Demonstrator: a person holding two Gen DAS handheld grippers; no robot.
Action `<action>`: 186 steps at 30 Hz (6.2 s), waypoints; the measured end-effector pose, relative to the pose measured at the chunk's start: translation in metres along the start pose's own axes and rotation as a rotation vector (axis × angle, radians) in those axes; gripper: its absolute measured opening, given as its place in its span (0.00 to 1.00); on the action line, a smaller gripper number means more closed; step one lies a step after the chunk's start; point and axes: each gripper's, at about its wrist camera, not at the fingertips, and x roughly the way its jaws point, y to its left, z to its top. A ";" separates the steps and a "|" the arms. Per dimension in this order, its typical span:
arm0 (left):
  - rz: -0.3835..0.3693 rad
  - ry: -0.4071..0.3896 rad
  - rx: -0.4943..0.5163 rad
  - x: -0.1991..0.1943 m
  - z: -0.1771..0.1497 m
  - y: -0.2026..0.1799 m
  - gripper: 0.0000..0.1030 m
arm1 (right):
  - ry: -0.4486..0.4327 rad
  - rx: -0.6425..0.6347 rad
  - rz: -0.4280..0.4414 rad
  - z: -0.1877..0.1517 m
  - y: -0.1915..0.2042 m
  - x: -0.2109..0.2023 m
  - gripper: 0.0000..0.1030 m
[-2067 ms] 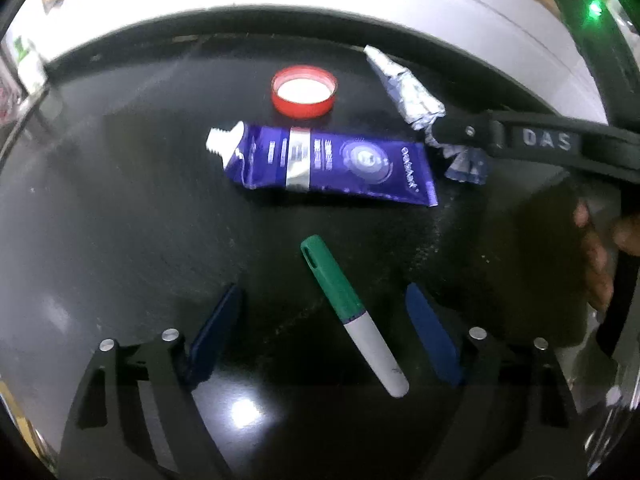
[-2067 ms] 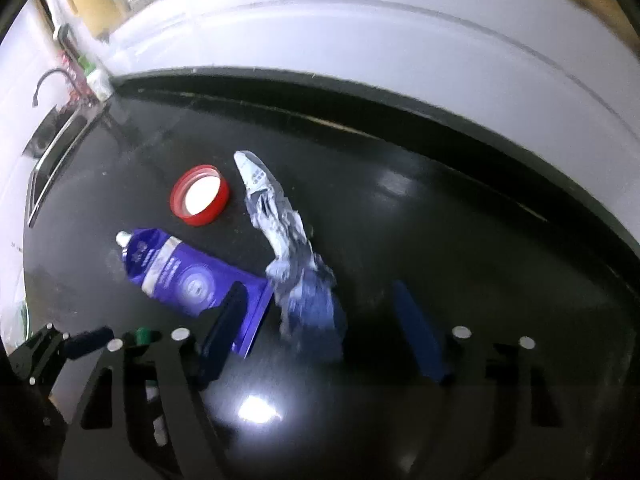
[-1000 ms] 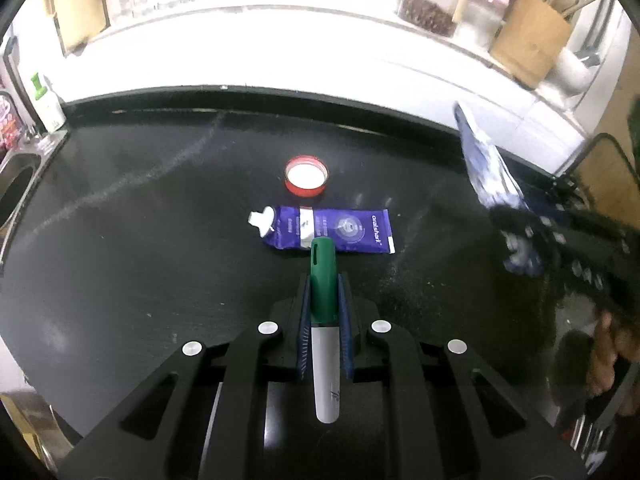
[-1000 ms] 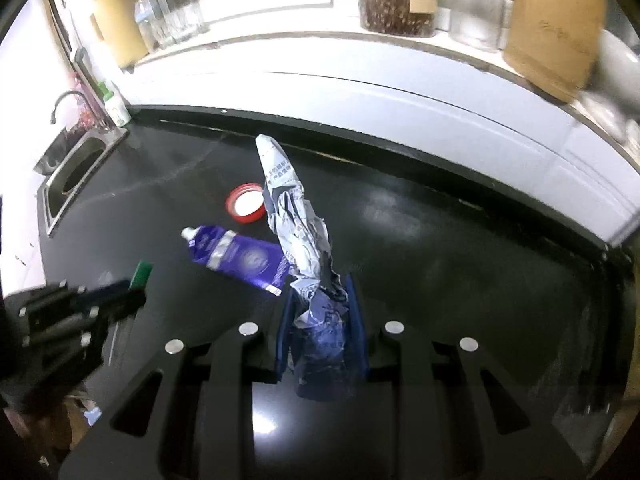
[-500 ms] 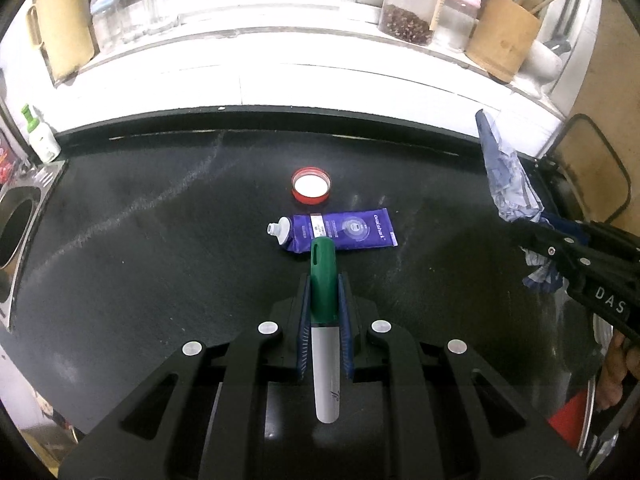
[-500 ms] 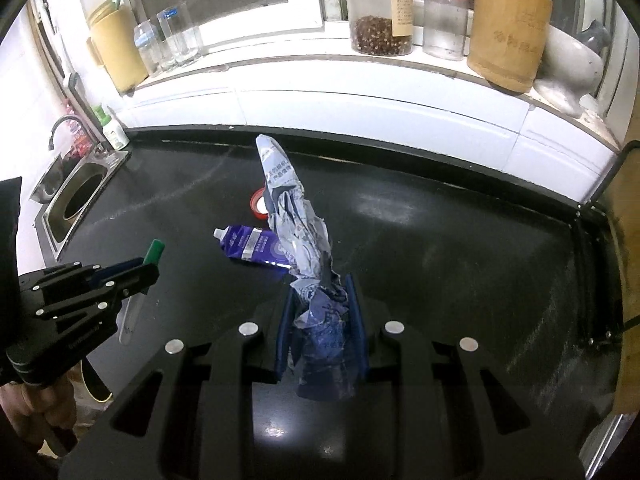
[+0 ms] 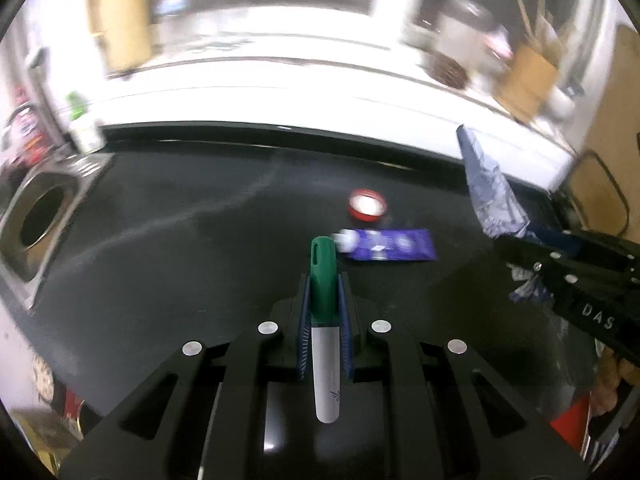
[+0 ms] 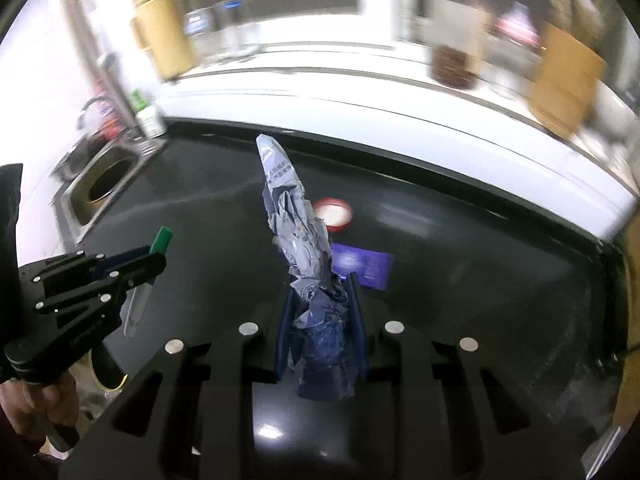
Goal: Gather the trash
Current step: 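Lift the marker and wrapper above the countertop with both tools, then carry the marker and wrapper over the bin and open both tools to drop them, then swing both tools back over the countertop, then grasp the blue toothpaste tube with the left tool while the right tool grasps the red cap, then carry the tube and cap over the bin and open both tools to drop them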
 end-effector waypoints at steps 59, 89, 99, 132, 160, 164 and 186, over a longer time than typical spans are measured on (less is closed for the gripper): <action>0.509 0.030 -0.601 -0.082 -0.318 0.430 0.87 | 0.432 -0.702 0.631 -0.067 0.570 0.184 0.77; -0.303 -0.126 0.551 -0.041 -0.056 -0.055 0.90 | -0.070 0.141 -0.031 -0.036 -0.009 -0.079 0.81; -0.296 -0.113 0.587 -0.024 -0.041 -0.076 0.90 | -0.067 0.161 -0.020 -0.038 -0.036 -0.073 0.81; -0.349 0.076 0.754 0.200 0.011 -0.064 0.90 | 0.234 -0.205 0.072 0.076 -0.072 0.260 0.80; -0.558 0.259 1.017 0.216 0.007 -0.117 0.50 | 0.133 0.003 0.058 0.061 -0.169 0.157 0.48; -0.525 0.281 0.862 0.200 0.007 -0.111 0.50 | 0.092 0.031 0.044 0.055 -0.171 0.129 0.48; -0.272 0.090 0.359 0.072 0.010 -0.035 0.50 | -0.005 -0.043 0.082 -0.003 -0.084 0.027 0.47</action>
